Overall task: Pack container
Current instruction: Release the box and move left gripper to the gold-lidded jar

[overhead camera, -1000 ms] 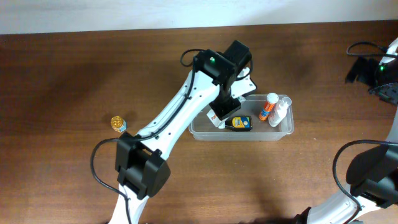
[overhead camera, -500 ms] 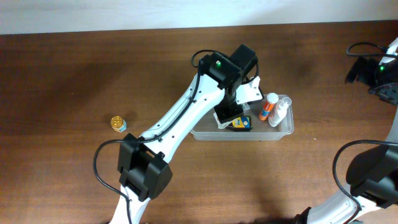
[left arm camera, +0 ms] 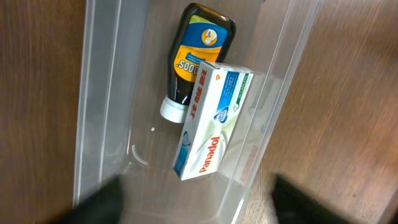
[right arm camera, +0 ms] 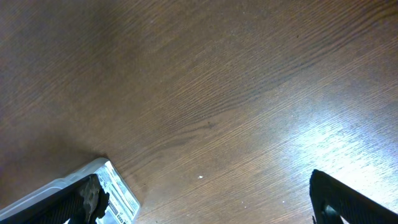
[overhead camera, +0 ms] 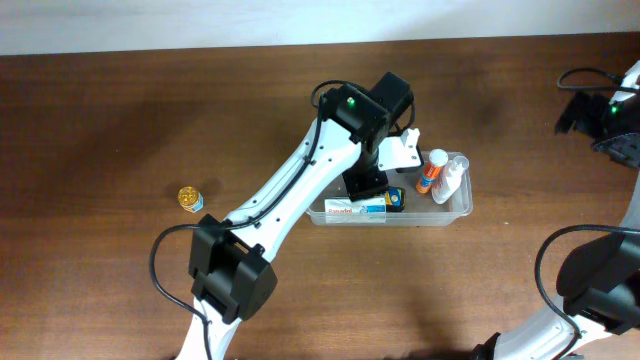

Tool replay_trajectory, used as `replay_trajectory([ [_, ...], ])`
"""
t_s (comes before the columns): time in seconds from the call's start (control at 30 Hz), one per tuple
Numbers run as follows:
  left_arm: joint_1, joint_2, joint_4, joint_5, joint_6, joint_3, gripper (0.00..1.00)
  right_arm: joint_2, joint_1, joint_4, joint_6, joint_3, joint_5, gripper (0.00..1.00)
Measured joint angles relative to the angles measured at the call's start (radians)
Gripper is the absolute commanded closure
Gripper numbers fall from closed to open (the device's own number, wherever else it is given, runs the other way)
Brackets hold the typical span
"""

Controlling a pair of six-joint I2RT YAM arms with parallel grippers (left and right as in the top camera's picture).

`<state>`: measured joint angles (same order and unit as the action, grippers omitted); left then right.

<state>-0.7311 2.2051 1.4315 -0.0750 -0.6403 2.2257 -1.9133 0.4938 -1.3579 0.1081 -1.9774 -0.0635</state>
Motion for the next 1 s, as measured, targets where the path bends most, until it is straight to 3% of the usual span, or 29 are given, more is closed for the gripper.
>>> replay_trajectory([
  [0.13, 0.0, 0.0, -0.024, 0.054, 0.021, 0.0, 0.01, 0.0, 0.0, 0.0, 0.001, 0.0, 0.0, 0.02],
  [0.27, 0.0, 0.0, -0.058, 0.18, 0.126, 0.011, 0.01, 0.0, 0.0, 0.0, 0.001, 0.0, 0.0, 0.02],
  [0.43, 0.029, 0.0, -0.053, 0.38, 0.388, 0.132, 0.0, 0.0, 0.0, 0.0, 0.0, 0.0, 0.0, 0.02],
  [0.57, 0.12, 0.0, 0.043, 0.458, 0.629, 0.265, 0.01, 0.0, 0.0, 0.0, 0.0, 0.0, 0.0, 0.02],
  [0.8, 0.407, 0.0, 0.243, 0.45, 0.968, 0.348, 0.01, 0.0, 0.0, 0.0, 0.0, 0.0, 0.0, 0.02],
  [1.0, 0.624, 0.0, 0.252, 0.283, 1.062, 0.327, 0.01, 0.0, 0.0, 0.0, 0.001, 0.0, 0.0, 0.01],
])
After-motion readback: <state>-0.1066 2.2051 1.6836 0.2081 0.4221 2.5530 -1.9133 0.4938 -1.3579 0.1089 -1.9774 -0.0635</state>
